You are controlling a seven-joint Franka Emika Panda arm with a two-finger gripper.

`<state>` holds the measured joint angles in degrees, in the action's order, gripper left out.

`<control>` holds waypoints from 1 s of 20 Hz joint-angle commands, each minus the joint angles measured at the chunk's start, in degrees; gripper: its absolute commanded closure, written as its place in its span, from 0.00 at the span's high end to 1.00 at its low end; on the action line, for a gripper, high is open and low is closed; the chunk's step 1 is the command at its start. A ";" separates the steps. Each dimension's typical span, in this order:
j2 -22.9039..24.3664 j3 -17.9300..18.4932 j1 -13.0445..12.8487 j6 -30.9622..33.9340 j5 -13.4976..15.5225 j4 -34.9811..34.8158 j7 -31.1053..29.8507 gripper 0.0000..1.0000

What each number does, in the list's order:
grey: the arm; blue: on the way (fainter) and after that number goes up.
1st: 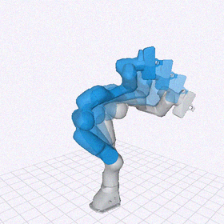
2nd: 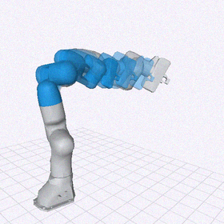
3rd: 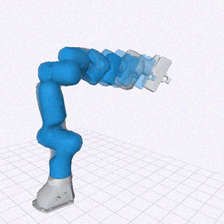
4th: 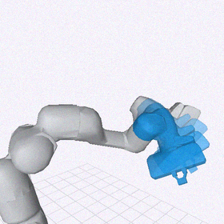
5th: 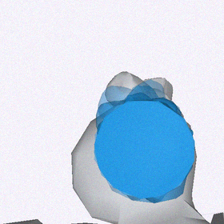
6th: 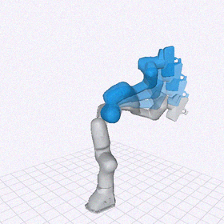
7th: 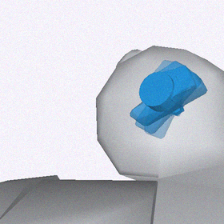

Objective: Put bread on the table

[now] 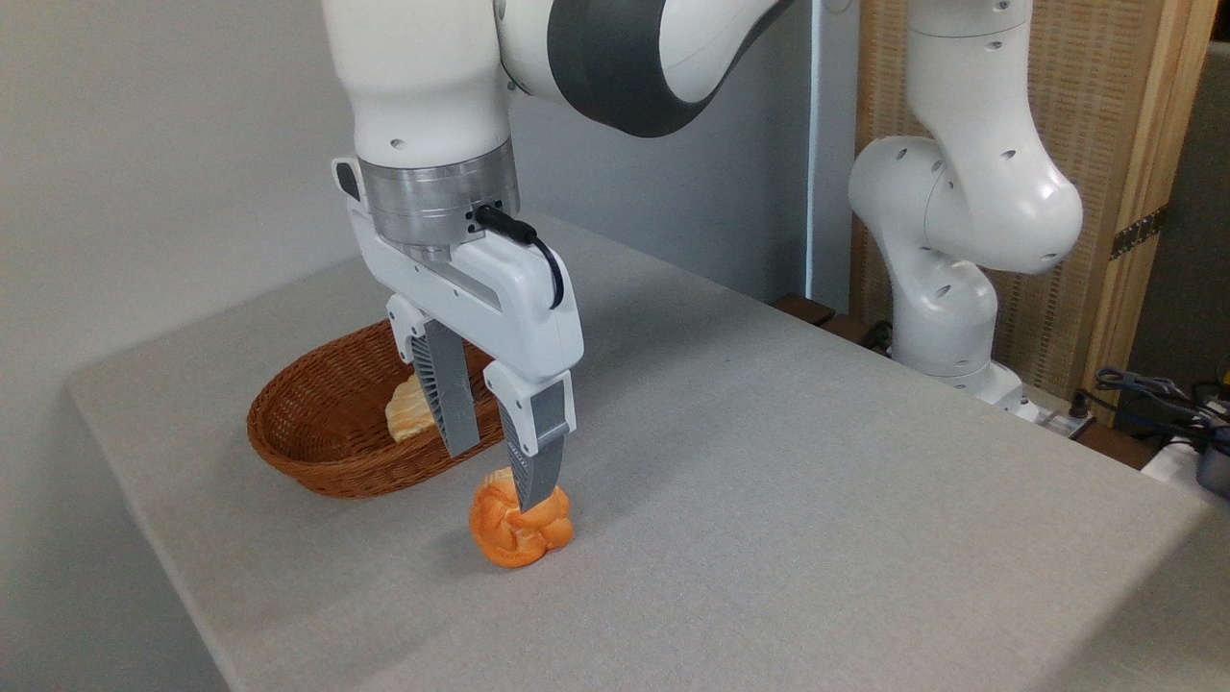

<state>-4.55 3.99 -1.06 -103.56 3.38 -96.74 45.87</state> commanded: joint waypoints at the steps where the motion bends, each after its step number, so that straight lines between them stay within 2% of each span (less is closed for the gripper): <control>1: 0.24 0.32 -0.53 1.43 1.28 0.50 -0.08 1.00; 5: 1.47 0.32 -0.61 2.22 1.45 0.50 -0.08 1.00; 20: 1.47 0.32 -0.61 2.40 1.45 0.50 0.01 1.00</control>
<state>-3.48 3.86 -1.37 -102.90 4.03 -96.72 45.87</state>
